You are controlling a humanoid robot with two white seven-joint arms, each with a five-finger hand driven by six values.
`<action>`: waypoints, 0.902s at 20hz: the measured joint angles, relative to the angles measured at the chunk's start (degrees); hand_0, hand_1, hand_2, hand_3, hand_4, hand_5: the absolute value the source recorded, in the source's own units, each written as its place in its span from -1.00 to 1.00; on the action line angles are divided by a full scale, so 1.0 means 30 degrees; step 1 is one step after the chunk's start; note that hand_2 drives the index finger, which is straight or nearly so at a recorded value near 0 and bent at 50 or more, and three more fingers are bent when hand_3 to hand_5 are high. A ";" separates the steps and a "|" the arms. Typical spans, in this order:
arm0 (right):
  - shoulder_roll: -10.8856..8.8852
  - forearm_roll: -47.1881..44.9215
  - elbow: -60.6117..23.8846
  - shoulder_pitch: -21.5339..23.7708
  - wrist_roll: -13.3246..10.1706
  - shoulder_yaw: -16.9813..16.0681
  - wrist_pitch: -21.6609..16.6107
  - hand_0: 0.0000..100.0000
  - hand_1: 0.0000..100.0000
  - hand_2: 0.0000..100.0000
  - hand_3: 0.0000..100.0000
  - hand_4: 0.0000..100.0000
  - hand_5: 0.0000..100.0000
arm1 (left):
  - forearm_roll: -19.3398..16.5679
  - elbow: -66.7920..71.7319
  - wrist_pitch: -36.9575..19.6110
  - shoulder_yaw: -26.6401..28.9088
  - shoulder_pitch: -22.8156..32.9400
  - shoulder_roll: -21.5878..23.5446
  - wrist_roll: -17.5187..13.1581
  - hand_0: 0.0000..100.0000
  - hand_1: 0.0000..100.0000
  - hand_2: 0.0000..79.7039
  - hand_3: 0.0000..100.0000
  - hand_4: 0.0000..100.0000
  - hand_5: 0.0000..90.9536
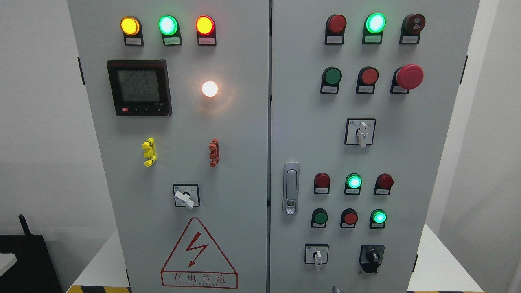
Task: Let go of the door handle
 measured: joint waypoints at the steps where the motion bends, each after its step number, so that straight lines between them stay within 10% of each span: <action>1: 0.0000 0.0000 -0.0001 0.0003 -0.0002 0.0001 -0.0001 -0.12 -1.00 -1.00 -1.00 -1.00 -1.00 | 0.0000 0.0000 0.0000 0.0000 0.0000 0.0000 -0.0001 -0.76 -0.22 -1.00 -1.00 -1.00 -1.00; 8: -0.0005 0.0016 -0.0013 0.0034 -0.0030 0.0028 -0.0041 -0.12 -1.00 -1.00 -1.00 -1.00 -1.00 | 0.0000 0.0000 0.0002 0.0000 0.0000 0.0000 0.0000 -0.76 -0.22 -1.00 -1.00 -1.00 -1.00; 11: -0.0010 0.0023 -0.0016 0.0034 -0.0036 0.0038 -0.0041 -0.14 -1.00 -1.00 -0.86 -0.65 -0.47 | 0.0000 0.0000 0.0007 0.0000 0.0000 0.0000 -0.0001 -0.76 -0.22 -1.00 -1.00 -1.00 -1.00; 15: -0.0009 0.0114 -0.0022 -0.0051 -0.0080 0.0041 0.0080 -0.21 -0.91 -1.00 -0.05 -0.07 -0.01 | 0.0000 0.0000 0.0007 0.0000 0.0000 0.0000 0.0000 -0.76 -0.22 -1.00 -1.00 -1.00 -1.00; 18: 0.0150 0.0775 -0.0071 -0.0156 -0.0346 0.0036 0.0138 -0.09 -0.58 -1.00 0.45 0.47 0.72 | 0.0000 0.0000 0.0008 0.0000 0.0000 0.0000 0.0000 -0.76 -0.22 -1.00 -1.00 -1.00 -1.00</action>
